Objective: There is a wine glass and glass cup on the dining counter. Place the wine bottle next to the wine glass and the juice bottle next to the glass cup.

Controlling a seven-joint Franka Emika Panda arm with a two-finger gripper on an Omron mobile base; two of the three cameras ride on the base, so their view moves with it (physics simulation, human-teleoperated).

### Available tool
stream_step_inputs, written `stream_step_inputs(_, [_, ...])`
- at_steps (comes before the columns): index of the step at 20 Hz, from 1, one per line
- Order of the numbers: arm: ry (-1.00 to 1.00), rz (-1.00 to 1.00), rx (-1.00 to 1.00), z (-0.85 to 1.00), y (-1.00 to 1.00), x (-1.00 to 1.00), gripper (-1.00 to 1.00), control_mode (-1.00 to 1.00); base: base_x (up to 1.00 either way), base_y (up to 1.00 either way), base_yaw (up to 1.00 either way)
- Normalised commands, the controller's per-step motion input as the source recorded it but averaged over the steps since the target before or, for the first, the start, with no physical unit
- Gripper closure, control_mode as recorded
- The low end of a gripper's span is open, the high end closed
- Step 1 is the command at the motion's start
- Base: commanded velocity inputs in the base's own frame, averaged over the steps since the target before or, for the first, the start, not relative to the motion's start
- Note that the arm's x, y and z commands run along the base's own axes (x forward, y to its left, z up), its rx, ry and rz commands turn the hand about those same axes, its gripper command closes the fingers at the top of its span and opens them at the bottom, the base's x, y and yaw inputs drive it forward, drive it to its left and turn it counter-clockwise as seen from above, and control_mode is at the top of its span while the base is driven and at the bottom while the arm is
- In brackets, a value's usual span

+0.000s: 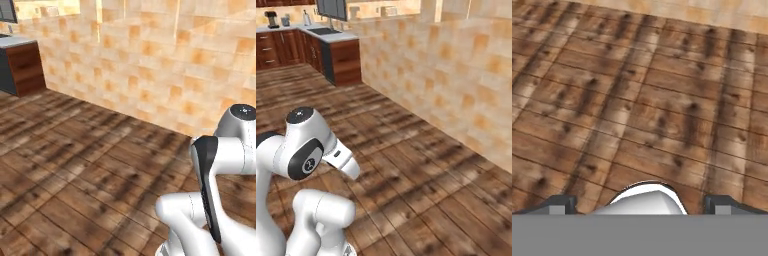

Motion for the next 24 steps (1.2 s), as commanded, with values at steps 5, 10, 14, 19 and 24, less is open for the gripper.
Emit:
stream_step_inputs(5, [0.00,0.00,0.00,0.00,0.00,0.00,-1.00,1.00,0.46,0.00,0.56])
stream_step_inputs(10, [0.00,0.00,0.00,0.00,0.00,0.00,-1.00,1.00,0.49,0.00,0.56])
stream_step_inputs(14, [0.00,0.00,0.00,0.00,0.00,0.00,-1.00,1.00,0.58,0.00,0.50])
stream_step_inputs(19, [0.00,0.00,0.00,0.00,0.00,0.00,-1.00,1.00,0.82,0.00,0.25])
stream_step_inputs(24, [0.00,0.00,0.00,0.00,0.00,0.00,-1.00,1.00,0.93,0.00,0.13])
